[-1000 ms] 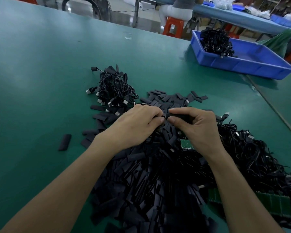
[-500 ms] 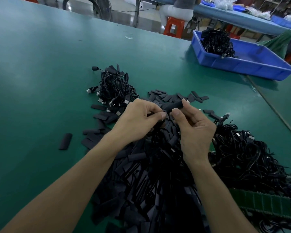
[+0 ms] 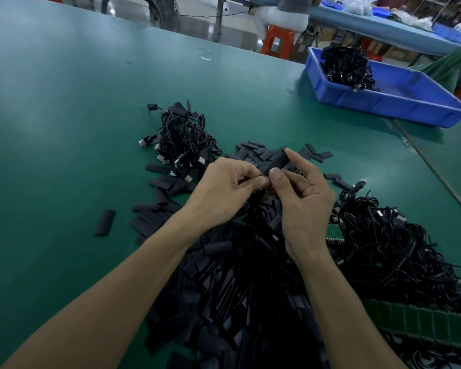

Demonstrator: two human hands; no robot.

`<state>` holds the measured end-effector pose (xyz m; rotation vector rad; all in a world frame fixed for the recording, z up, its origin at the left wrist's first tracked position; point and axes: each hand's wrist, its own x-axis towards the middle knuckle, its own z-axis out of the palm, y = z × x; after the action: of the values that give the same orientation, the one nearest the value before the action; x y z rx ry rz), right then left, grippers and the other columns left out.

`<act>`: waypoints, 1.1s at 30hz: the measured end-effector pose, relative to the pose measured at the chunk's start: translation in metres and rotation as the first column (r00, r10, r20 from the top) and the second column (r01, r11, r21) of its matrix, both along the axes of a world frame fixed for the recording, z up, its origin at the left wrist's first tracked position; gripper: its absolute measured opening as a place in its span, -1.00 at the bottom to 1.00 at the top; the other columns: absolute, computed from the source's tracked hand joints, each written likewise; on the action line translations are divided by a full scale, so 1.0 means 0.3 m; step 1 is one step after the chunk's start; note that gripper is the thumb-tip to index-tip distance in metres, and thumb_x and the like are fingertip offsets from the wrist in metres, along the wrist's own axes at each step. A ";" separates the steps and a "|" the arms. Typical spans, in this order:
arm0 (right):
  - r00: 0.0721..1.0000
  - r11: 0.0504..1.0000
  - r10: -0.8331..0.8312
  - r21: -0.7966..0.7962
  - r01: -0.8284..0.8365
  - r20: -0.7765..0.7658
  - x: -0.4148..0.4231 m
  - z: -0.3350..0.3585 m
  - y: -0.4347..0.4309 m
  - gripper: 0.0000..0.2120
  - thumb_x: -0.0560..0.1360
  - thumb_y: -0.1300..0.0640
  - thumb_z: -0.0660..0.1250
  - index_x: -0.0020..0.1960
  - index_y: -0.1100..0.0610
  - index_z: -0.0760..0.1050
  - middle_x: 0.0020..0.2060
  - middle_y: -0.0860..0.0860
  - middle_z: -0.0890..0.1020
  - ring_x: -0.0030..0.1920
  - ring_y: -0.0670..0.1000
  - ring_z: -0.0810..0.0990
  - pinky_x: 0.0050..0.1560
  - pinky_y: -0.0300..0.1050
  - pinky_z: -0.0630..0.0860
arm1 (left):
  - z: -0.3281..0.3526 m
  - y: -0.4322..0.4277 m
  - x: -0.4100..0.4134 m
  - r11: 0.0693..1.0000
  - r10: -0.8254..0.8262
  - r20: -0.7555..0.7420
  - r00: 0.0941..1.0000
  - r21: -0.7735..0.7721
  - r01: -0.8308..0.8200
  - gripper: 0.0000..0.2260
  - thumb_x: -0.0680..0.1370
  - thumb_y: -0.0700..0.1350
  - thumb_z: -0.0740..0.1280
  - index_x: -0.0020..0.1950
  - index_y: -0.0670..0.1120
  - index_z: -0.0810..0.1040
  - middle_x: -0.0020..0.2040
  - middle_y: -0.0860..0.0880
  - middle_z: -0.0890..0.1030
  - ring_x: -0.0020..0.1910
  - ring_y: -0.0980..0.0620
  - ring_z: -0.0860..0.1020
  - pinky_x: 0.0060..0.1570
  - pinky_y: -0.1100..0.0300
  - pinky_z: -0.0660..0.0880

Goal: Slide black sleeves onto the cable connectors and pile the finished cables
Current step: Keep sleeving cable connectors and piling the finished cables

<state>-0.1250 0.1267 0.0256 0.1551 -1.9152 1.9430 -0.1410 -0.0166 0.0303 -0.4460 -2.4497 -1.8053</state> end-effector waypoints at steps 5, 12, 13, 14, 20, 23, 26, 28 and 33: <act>1.000 0.996 -0.027 0.091 0.027 0.005 -0.013 0.016 0.002 -0.67 0.48 0.17 0.48 0.10 -0.22 0.60 -0.19 -0.08 0.74 -0.09 -0.02 0.72 0.05 -0.12 0.62 | 0.003 0.007 -0.005 1.000 -0.019 0.049 0.999 0.017 0.018 -0.82 0.61 -0.11 0.38 -0.17 -0.09 0.65 -0.38 -0.01 0.58 -0.39 0.12 0.44 -0.32 0.09 0.41; 0.996 0.999 -0.042 0.007 0.042 0.080 -0.025 0.025 0.025 -0.71 0.47 0.26 0.50 0.05 -0.09 0.60 -0.28 -0.05 0.71 -0.21 -0.07 0.69 -0.04 -0.18 0.60 | 0.011 0.005 0.003 0.995 -0.036 0.107 0.994 -0.084 0.045 -0.89 0.56 0.02 0.42 -0.09 0.01 0.63 -0.42 0.15 0.54 -0.45 0.19 0.43 -0.35 0.22 0.40; 0.996 0.999 -0.037 0.000 0.037 0.082 -0.023 0.025 0.025 -0.71 0.48 0.27 0.49 0.05 -0.08 0.60 -0.29 -0.05 0.71 -0.22 -0.08 0.68 -0.06 -0.20 0.59 | 0.015 0.003 0.004 0.994 -0.035 0.108 0.994 -0.101 0.046 -0.91 0.55 0.02 0.43 -0.10 0.03 0.63 -0.42 0.14 0.55 -0.44 0.18 0.44 -0.35 0.23 0.41; 0.996 0.999 -0.031 -0.004 0.031 0.079 -0.021 0.024 0.024 -0.71 0.48 0.28 0.48 0.05 -0.08 0.59 -0.30 -0.06 0.70 -0.22 -0.09 0.68 -0.07 -0.23 0.58 | 0.017 0.003 0.003 0.993 -0.025 0.103 0.994 -0.112 0.036 -0.92 0.54 0.01 0.43 -0.11 0.04 0.63 -0.41 0.12 0.57 -0.44 0.17 0.45 -0.37 0.22 0.42; 0.996 0.997 -0.037 -0.060 0.042 0.087 -0.018 0.020 0.015 -0.72 0.49 0.29 0.47 0.05 -0.06 0.59 -0.31 0.00 0.70 -0.23 -0.02 0.68 -0.02 -0.09 0.63 | 0.031 0.003 0.028 0.968 0.067 -0.097 0.993 -0.234 -0.088 -0.92 0.57 -0.04 0.40 -0.10 0.01 0.64 -0.39 0.07 0.58 -0.44 0.16 0.47 -0.29 0.23 0.31; 0.995 0.998 -0.032 -0.049 0.036 0.092 -0.018 0.018 0.018 -0.71 0.49 0.29 0.47 0.06 -0.07 0.59 -0.27 0.03 0.72 -0.20 0.01 0.70 0.03 -0.05 0.64 | 0.044 0.011 0.042 0.929 0.054 -0.190 0.980 -0.350 -0.119 -0.87 0.62 -0.07 0.34 -0.04 -0.06 0.65 -0.36 0.04 0.59 -0.37 0.10 0.51 -0.14 0.21 0.20; 0.995 1.000 -0.026 0.002 0.026 0.093 -0.014 0.020 0.024 -0.70 0.50 0.25 0.47 0.08 -0.12 0.59 -0.21 0.05 0.73 -0.14 0.04 0.72 0.04 -0.05 0.64 | 0.051 0.017 0.045 0.915 0.055 -0.242 0.969 -0.377 -0.146 -0.84 0.64 -0.11 0.31 -0.06 -0.13 0.64 -0.36 -0.03 0.59 -0.36 0.00 0.53 0.01 0.09 0.22; 0.997 0.999 -0.012 0.034 0.009 0.080 -0.009 0.022 0.023 -0.68 0.51 0.25 0.46 0.11 -0.13 0.57 -0.19 0.03 0.74 -0.13 0.04 0.73 0.01 -0.10 0.64 | 0.052 0.019 0.046 0.914 0.076 -0.235 0.969 -0.372 -0.162 -0.83 0.64 -0.11 0.30 -0.05 -0.13 0.63 -0.40 0.03 0.54 -0.38 0.05 0.49 0.02 0.07 0.22; 0.998 0.998 0.031 0.044 -0.034 0.062 -0.008 0.036 0.020 -0.66 0.53 0.31 0.43 0.14 -0.10 0.55 -0.21 0.01 0.74 -0.17 0.00 0.73 -0.07 -0.22 0.62 | 0.048 0.020 0.048 0.920 0.093 -0.234 0.968 -0.351 -0.173 -0.85 0.65 -0.13 0.29 -0.02 -0.14 0.62 -0.49 0.15 0.37 -0.45 0.16 0.40 0.03 0.05 0.21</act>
<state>-0.1274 0.1328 0.0364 0.1422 -2.0091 1.9476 -0.1267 -0.0104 0.0448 -0.4527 -2.5914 -1.1743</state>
